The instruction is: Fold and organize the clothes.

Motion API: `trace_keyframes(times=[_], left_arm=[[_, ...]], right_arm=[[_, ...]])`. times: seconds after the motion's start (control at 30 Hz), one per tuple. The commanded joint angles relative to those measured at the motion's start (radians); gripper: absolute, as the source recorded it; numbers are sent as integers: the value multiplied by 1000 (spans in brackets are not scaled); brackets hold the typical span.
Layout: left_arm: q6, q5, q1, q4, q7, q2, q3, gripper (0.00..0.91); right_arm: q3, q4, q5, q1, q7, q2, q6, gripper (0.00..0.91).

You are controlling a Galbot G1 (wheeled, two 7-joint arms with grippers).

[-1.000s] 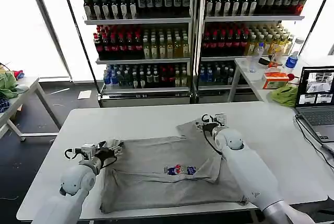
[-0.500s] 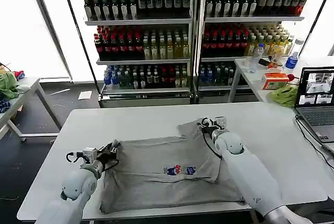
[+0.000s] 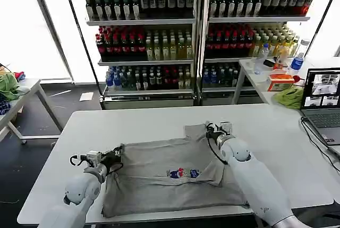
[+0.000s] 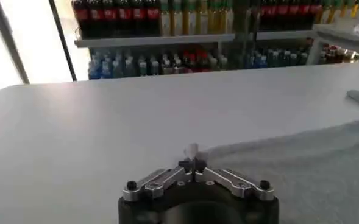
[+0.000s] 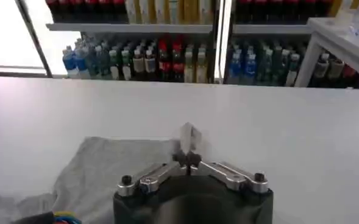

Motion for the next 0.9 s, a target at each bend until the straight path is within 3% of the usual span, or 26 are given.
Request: trace_keyframes(times=[0.03, 0.63, 0.9], left_arm=[[-25, 1, 8, -36, 14, 2, -3, 0], [-100, -5, 48, -122, 36, 6, -28, 0], [-118, 2, 98, -201, 52, 21, -66, 0]], right_arm=[[20, 62, 1, -15, -3, -2, -1, 0], [98, 222, -9, -76, -14, -13, 0, 0], [146, 372, -5, -141, -7, -48, 0, 0]])
